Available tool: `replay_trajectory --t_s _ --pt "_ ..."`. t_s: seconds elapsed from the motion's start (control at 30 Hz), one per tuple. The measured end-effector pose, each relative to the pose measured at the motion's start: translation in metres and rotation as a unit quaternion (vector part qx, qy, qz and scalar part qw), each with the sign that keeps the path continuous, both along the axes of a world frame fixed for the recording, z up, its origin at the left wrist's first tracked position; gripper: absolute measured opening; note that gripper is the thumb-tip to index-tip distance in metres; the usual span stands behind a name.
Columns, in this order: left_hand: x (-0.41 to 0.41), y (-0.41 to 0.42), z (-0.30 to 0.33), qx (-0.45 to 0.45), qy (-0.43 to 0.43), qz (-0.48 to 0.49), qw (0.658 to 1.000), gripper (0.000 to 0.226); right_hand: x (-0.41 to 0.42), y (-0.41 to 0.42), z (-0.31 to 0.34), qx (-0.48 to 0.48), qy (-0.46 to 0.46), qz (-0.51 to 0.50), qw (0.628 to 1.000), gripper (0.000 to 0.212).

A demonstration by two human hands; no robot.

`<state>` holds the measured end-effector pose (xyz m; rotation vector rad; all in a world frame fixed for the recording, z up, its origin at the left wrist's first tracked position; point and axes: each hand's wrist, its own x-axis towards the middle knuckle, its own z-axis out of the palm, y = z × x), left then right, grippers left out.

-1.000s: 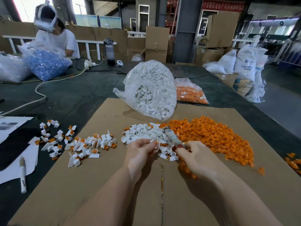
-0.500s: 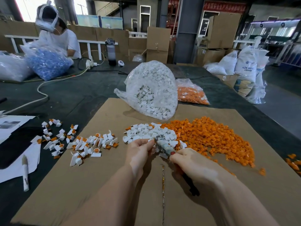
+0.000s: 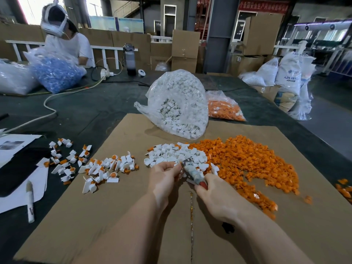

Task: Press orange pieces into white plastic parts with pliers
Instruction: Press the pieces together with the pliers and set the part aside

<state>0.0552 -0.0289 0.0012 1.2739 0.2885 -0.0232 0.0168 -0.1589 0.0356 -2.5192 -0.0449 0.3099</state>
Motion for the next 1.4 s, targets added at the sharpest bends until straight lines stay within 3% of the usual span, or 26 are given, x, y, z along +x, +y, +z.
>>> replay_trajectory --t_s 0.13,0.27,0.47,0.7,0.77,0.87,0.93,1.1,1.23,1.4 --pt "0.001 0.001 -0.004 -0.009 -0.009 0.002 1.0 0.009 -0.004 -0.006 -0.006 0.017 -0.044 -0.022 0.999 0.031" --pt "0.0 0.002 -0.012 -0.002 -0.035 0.002 0.999 0.003 0.0 -0.024 -0.007 0.022 -0.12 -0.114 0.986 0.032" --pt "-0.003 0.002 -0.019 0.266 -0.131 -0.027 0.955 0.017 0.018 -0.055 -0.023 -0.201 -0.204 -0.183 0.941 0.048" --pt "-0.002 0.0 -0.024 0.328 -0.13 -0.051 0.934 0.023 0.018 -0.057 -0.037 -0.351 -0.2 -0.179 0.897 0.064" --pt "0.0 0.0 -0.025 0.335 -0.128 -0.057 0.932 0.023 0.016 -0.047 -0.036 -0.294 -0.27 -0.153 0.904 0.053" --pt "0.001 0.0 -0.025 0.359 -0.139 -0.056 0.921 0.021 0.013 -0.027 -0.041 -0.109 -0.42 -0.024 0.901 0.026" --pt "0.0 -0.001 -0.024 0.361 -0.145 -0.06 0.919 0.019 0.01 -0.014 -0.045 -0.055 -0.445 0.043 0.893 0.024" --pt "-0.003 0.0 -0.023 0.351 -0.155 -0.058 0.922 0.01 0.01 -0.004 -0.055 -0.014 -0.455 0.046 0.889 0.018" --pt "-0.008 0.0 -0.022 0.326 -0.15 -0.036 0.933 0.022 0.01 -0.004 -0.059 -0.01 -0.483 0.014 0.876 0.015" --pt "-0.014 0.009 -0.018 0.29 -0.12 0.085 0.946 0.019 0.009 -0.006 -0.058 -0.014 -0.472 0.007 0.882 0.01"
